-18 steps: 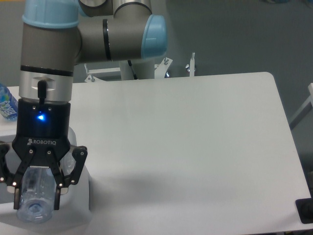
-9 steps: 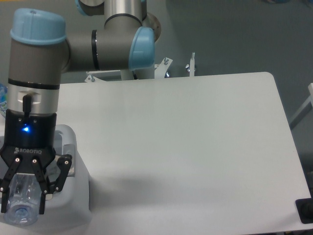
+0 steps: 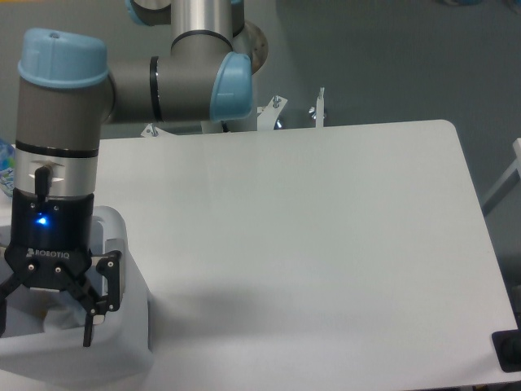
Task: Place the trash in the trash can
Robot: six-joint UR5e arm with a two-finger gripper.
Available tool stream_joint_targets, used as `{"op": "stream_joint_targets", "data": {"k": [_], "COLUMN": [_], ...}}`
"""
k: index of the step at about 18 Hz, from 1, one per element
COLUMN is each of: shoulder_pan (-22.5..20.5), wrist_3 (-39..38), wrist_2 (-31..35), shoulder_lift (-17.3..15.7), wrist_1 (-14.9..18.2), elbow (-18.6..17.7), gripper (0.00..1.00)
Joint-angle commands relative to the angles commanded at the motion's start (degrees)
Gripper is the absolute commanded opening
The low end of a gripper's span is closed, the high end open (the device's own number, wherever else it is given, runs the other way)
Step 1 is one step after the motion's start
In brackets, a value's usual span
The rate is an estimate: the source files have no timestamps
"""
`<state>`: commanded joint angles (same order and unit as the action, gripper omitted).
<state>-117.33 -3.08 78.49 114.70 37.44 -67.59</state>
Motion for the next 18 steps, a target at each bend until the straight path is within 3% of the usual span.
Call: {"op": "stream_joint_targets", "data": {"k": [8, 11, 18], "shoulder_pan": [-9.05, -11.42, -20.64], "wrist_3": [12.72, 22.72, 55.07], "wrist_2": [4.74, 6.76, 7.12], "shoulder_lift": [-4.13, -6.50, -14.76], "wrist_1": [1.49, 6.75, 21.16], "elbow": [-0.78, -3.85, -11.68], "gripper": [1.00, 1.00, 1.00]}}
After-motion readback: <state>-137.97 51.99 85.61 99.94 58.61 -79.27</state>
